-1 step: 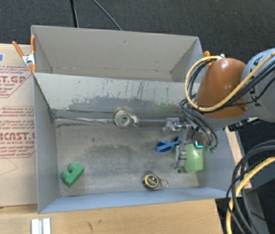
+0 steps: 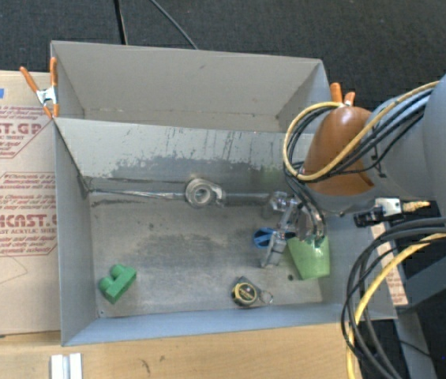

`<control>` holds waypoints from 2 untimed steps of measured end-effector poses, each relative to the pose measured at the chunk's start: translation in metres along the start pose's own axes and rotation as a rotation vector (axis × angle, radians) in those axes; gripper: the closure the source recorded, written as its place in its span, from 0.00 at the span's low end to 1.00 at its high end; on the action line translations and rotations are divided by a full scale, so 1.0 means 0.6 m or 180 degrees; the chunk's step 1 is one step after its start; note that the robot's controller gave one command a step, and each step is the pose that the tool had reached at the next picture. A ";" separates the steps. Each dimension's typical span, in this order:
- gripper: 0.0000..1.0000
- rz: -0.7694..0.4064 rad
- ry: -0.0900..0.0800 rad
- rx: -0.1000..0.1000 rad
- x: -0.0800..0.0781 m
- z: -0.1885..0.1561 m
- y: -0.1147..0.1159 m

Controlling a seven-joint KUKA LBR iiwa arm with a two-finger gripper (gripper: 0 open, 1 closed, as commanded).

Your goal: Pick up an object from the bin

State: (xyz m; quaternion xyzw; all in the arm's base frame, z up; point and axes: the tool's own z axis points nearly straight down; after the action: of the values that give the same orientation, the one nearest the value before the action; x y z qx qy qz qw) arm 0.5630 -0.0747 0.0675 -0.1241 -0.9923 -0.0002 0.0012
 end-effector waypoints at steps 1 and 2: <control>1.00 -0.0003 -0.0012 0.0002 -0.002 -0.004 0.000; 1.00 0.0628 -0.0018 0.0006 0.008 -0.042 -0.127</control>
Offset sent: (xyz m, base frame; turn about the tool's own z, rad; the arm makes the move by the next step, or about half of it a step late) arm 0.0000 0.0000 0.0000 0.0000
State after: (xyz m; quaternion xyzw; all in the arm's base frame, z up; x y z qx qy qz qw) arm 0.5399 -0.1474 0.0929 -0.2213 -0.9752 0.0012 -0.0014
